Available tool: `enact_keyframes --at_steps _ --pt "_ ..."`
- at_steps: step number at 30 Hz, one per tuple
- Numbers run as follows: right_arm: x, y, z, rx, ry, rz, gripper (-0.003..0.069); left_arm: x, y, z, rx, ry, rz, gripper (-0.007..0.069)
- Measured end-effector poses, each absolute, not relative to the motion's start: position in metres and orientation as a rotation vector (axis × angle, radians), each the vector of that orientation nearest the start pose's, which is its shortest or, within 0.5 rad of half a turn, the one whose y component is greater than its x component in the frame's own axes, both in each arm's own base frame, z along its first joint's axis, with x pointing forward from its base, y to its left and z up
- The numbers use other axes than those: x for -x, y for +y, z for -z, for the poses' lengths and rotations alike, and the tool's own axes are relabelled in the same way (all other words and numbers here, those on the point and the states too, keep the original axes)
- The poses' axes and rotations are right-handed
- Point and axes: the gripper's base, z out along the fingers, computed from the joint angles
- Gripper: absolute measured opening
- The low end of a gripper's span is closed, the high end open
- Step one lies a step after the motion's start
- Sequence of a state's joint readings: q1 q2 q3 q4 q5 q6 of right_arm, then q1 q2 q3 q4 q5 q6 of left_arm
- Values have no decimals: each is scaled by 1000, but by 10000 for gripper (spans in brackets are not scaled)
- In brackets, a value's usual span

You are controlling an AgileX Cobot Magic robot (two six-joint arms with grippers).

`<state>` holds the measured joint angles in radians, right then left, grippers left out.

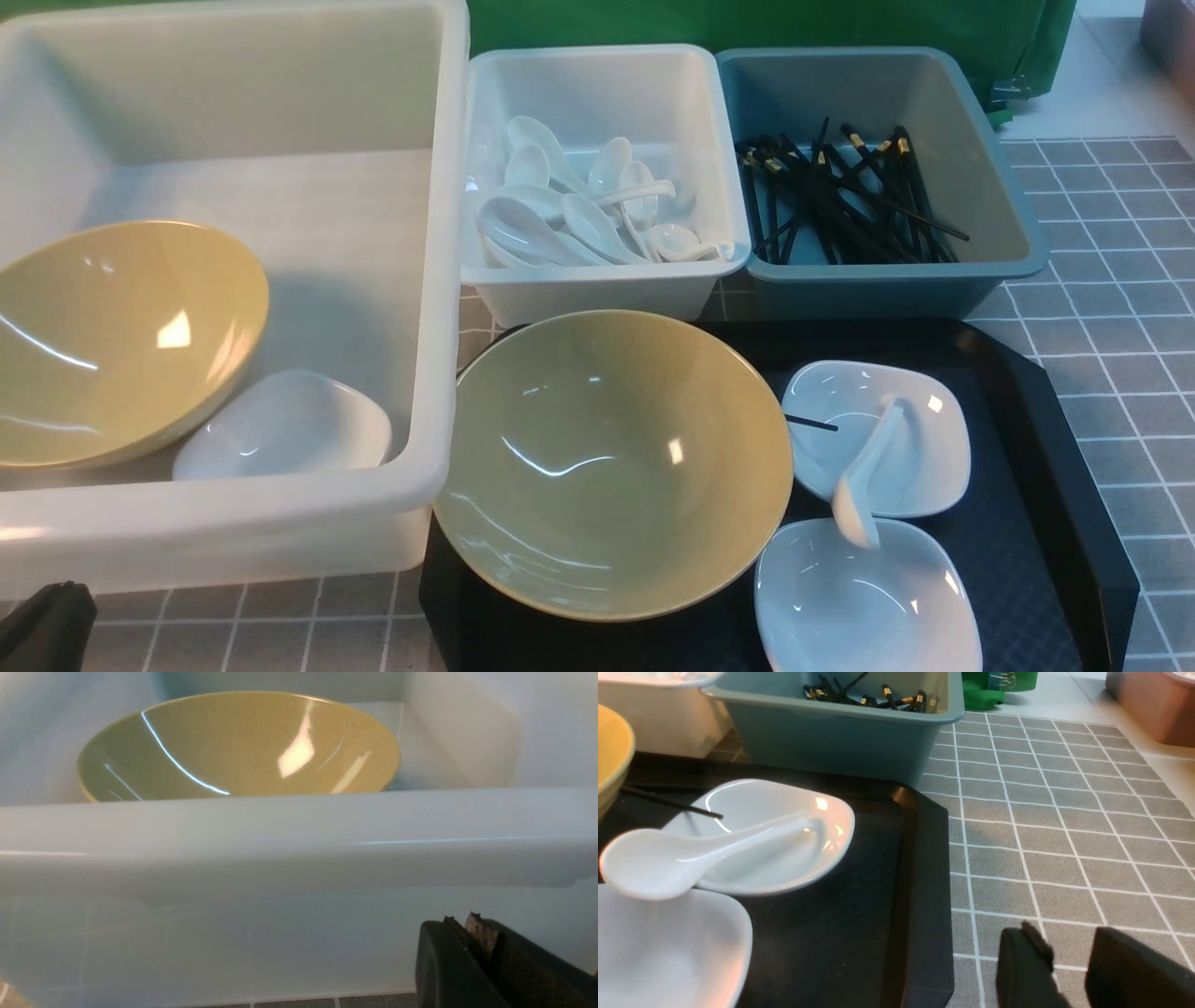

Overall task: On grey table put chopsticks spoon bowls plates into blue grey white boxes.
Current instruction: 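Grasp the large bowl on the tray by its rim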

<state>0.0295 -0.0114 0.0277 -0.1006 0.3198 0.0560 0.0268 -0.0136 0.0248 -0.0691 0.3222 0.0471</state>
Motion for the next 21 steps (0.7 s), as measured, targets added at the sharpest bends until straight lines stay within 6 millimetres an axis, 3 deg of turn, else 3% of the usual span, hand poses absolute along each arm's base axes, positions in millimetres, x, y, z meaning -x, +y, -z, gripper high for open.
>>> enact_keyframes --at_steps 9,12,15,18,21 --pt "-54 -1 -176 42 1812 37 237 -54 0 -177 21 1806 6 15" --pt "-56 0 -183 46 1731 31 237 -55 0 -181 21 1762 3 15" --pt "-57 1 -202 55 1521 14 237 -56 1 -193 20 1635 -11 15" --pt "-47 5 -239 71 1095 -17 237 -54 2 -220 20 1328 -32 15" --pt "-28 7 -264 60 761 -97 237 -46 3 -240 25 1095 -41 15"
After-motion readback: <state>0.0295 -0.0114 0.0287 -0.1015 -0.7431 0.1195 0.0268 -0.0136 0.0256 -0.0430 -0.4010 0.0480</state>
